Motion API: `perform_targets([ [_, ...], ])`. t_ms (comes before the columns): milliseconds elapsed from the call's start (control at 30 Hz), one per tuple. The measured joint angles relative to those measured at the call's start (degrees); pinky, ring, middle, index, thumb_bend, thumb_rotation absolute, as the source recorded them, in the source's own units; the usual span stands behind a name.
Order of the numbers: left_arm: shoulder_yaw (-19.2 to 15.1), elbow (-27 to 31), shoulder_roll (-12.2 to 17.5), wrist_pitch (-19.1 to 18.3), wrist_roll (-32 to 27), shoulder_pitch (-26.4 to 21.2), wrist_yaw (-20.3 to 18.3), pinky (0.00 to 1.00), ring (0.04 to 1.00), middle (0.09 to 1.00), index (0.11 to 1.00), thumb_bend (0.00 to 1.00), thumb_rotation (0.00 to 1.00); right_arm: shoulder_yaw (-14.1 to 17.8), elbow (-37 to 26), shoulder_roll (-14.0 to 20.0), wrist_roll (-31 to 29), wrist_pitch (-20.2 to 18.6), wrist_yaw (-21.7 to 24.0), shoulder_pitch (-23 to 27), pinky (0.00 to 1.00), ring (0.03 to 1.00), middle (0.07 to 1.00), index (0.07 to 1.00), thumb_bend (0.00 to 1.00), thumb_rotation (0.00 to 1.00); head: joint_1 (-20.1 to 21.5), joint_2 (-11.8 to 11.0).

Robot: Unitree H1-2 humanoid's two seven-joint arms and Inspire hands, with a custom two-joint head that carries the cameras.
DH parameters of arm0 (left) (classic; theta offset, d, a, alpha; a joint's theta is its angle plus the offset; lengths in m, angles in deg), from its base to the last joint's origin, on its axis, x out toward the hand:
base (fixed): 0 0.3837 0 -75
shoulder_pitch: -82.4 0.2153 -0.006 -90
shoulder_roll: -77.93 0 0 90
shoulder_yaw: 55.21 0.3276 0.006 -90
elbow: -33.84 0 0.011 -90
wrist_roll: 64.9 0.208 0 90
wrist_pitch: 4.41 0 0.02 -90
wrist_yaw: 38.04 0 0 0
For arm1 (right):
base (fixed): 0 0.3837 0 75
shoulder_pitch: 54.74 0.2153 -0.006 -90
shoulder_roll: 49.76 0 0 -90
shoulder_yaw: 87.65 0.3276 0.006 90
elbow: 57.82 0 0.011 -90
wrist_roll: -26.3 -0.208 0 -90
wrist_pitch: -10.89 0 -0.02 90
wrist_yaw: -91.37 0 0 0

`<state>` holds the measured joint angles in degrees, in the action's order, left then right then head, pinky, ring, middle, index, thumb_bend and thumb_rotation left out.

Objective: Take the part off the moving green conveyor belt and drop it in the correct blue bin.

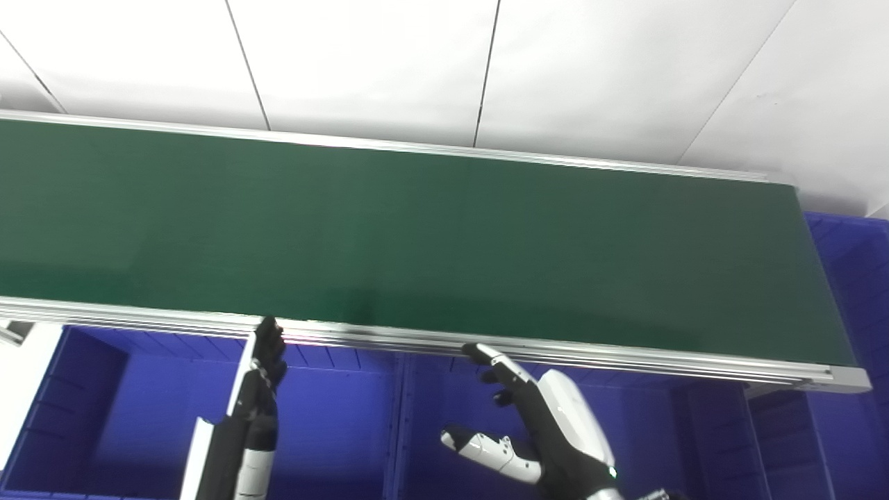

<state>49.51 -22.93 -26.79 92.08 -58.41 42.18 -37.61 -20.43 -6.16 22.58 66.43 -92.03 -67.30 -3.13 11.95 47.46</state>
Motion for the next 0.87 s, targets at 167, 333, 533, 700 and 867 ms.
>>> perform_targets([
  [167,-1.19,-6.08,0.5,0.36,-0.07,-3.92,-0.04,1.0,1.0,1.0,1.0,0.79,1.0,2.03,3.07,-0.14,-17.32,8.02,-7.99,-6.73,0.84,0.897,0.937,0.963,0.77,1.0,2.2,-0.62],
  [333,-1.38,-8.85,0.92,0.74,-0.55,-8.87,-0.36,1.0,1.0,1.0,1.0,0.77,1.0,6.41,13.24,-2.07,-26.82,19.88,-16.45,-8.88,0.83,0.884,0.928,0.965,0.76,0.97,6.14,-0.88],
  [533,-0.72,-8.95,0.95,2.88,-1.82,-11.7,-1.29,1.0,1.0,1.0,1.0,0.76,1.0,8.23,23.34,-4.08,-30.02,32.34,-27.57,-6.69,0.83,0.889,0.936,0.963,0.73,0.92,8.07,-2.02],
  [700,-1.05,-8.86,1.97,4.73,-4.51,-13.58,-2.61,1.0,1.0,1.0,1.0,0.76,1.0,4.67,24.71,-2.03,-25.18,36.55,-38.48,-3.88,0.87,0.904,0.936,0.96,0.73,0.93,11.85,-2.63],
  [867,-1.69,-8.94,4.76,4.78,-5.05,-14.33,-3.89,1.0,1.0,1.0,1.0,0.77,1.0,1.33,25.92,0.14,-21.65,36.62,-43.81,-1.21,0.87,0.906,0.935,0.947,0.75,0.94,16.08,-2.64],
])
